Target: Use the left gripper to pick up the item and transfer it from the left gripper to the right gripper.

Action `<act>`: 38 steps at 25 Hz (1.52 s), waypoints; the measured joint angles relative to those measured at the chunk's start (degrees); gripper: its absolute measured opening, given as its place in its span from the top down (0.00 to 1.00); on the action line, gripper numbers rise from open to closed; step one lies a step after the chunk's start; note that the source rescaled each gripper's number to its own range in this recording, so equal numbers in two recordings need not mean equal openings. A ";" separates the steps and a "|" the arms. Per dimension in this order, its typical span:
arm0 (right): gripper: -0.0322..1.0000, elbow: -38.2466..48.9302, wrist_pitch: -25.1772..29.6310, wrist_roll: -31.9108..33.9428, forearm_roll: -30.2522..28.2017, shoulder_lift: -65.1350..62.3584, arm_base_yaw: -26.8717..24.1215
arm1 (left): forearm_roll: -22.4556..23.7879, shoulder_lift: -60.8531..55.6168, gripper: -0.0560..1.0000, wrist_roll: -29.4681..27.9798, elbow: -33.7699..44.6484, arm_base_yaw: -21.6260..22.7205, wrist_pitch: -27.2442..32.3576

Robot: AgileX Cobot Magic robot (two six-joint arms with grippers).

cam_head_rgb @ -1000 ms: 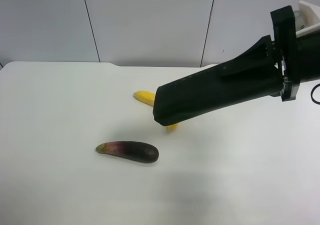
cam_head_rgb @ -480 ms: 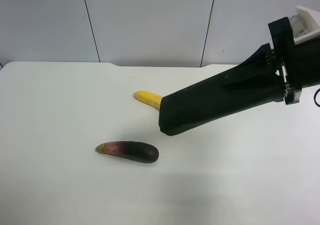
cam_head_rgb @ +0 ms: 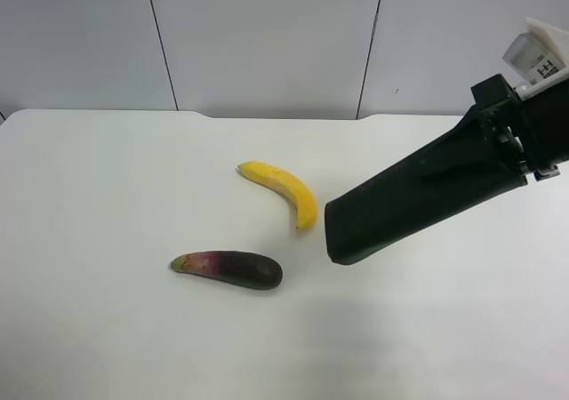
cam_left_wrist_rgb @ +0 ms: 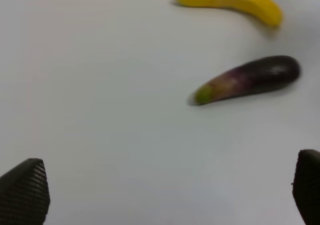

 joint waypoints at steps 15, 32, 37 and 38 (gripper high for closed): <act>0.97 -19.20 8.67 1.33 -13.09 24.95 0.00 | 0.00 0.00 0.01 0.00 0.00 15.04 -0.05; 0.97 -25.99 8.53 -0.90 -13.14 41.01 0.00 | 0.00 0.00 0.00 0.00 0.00 15.50 -0.05; 0.95 -25.99 8.53 -0.73 -13.14 41.34 0.00 | 0.00 0.00 0.00 0.00 0.00 15.50 -0.05; 0.87 -26.00 8.53 -0.73 -13.14 41.34 0.00 | 0.00 0.00 0.00 0.00 0.00 15.50 -0.05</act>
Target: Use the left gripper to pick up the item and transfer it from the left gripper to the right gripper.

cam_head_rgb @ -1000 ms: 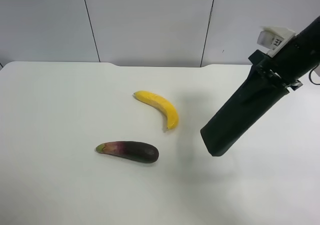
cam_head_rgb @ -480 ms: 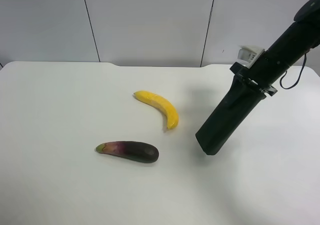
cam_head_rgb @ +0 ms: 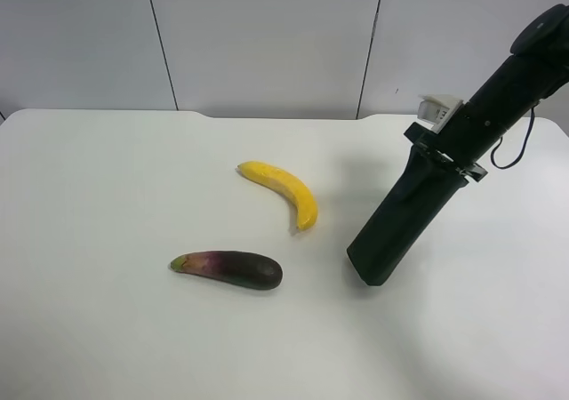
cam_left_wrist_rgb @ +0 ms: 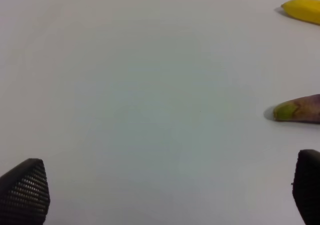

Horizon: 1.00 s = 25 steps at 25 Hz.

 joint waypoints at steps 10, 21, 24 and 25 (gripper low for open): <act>0.01 -0.05 -0.40 0.73 0.00 0.05 0.00 | 0.00 0.00 0.00 0.00 0.00 0.00 0.00; 0.00 -0.12 -8.98 0.88 -4.07 -2.15 0.00 | 0.00 0.00 0.00 0.00 0.00 0.00 0.00; 0.00 -0.12 -10.92 0.88 -4.30 -3.70 0.00 | 0.00 0.00 0.00 0.00 0.00 0.00 0.00; 0.00 -0.12 -11.45 0.88 -4.37 -4.33 0.00 | 0.00 0.00 0.00 0.00 0.00 0.00 0.00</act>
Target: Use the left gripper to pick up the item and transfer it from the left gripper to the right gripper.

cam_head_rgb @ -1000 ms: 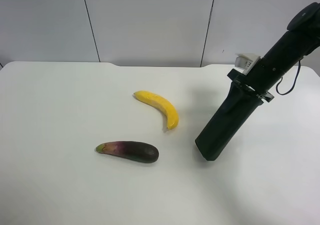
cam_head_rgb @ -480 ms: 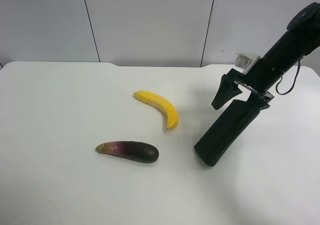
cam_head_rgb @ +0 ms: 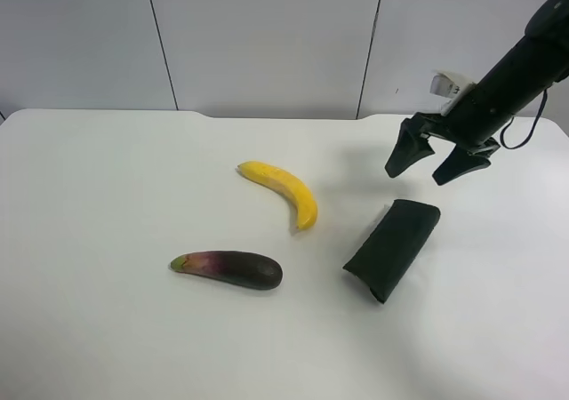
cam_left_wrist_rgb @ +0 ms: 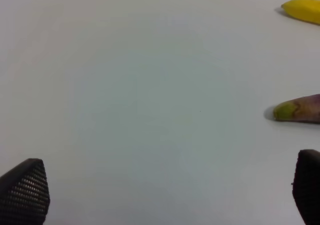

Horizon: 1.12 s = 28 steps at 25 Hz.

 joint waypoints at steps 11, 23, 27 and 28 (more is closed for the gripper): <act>0.00 0.00 2.12 3.74 -3.93 -13.62 0.00 | 0.00 0.00 0.00 0.00 0.00 0.00 0.00; 0.00 0.39 11.67 13.74 -15.06 -40.71 0.00 | 0.00 0.00 0.00 0.00 0.00 0.00 0.00; 0.00 5.75 11.76 14.95 -15.22 -50.35 0.00 | 0.00 0.00 0.00 0.00 0.00 0.00 0.00; 0.00 7.62 11.88 15.20 -15.24 -53.21 0.00 | 0.00 0.00 0.00 0.00 0.00 0.00 0.00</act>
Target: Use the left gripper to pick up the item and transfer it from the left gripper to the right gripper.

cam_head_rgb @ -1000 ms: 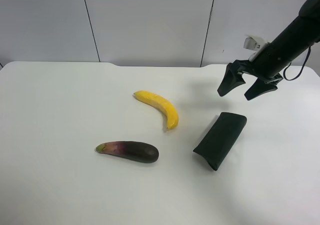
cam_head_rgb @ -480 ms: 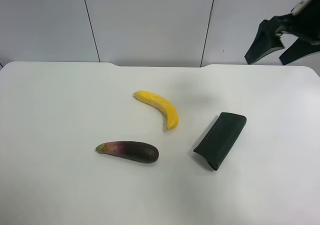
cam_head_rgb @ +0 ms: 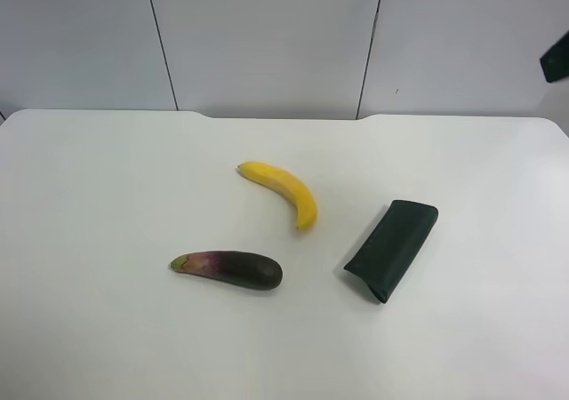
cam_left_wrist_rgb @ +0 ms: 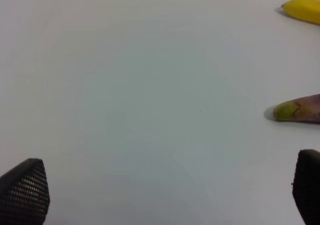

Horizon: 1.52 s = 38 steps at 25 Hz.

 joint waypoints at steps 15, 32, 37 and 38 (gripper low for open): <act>0.00 28.09 -0.56 4.29 -3.23 -37.02 0.00 | 0.00 0.00 0.00 0.00 0.00 0.00 0.00; 0.00 35.88 -7.56 8.00 -7.52 -54.95 0.00 | 0.00 0.00 0.00 0.00 0.00 0.00 0.00; 0.00 35.88 -7.56 8.78 -7.70 -54.95 0.00 | 0.00 0.00 0.00 0.00 0.00 0.06 0.00; 0.00 35.88 -7.56 8.83 -7.70 -54.95 0.00 | 0.00 0.00 0.00 0.00 0.00 0.40 0.00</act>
